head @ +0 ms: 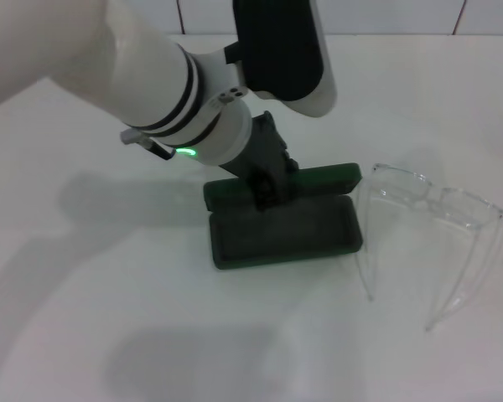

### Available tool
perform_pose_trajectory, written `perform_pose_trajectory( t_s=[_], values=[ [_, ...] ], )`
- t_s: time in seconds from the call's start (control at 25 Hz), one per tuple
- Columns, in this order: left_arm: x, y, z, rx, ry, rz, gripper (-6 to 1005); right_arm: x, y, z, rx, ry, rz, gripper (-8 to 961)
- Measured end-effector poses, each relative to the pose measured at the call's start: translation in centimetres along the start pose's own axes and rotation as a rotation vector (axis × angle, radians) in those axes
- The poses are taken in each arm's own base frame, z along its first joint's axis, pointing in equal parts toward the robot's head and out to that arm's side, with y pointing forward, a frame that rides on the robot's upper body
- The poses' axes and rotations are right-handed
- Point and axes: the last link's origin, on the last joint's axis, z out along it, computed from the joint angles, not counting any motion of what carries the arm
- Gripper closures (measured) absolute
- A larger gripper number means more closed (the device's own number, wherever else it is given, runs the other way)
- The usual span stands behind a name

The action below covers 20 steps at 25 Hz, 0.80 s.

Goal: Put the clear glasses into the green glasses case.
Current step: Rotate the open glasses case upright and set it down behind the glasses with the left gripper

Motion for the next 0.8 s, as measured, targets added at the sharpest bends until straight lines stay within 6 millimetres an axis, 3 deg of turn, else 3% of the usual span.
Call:
perform_pose_trajectory(
  t_s=[0.8],
  values=[
    [1.1,-0.6,2.1,-0.02,0.023,-0.003,765,0.5,0.1,0.8,-0.03,-0.004,0.008,83]
  ],
)
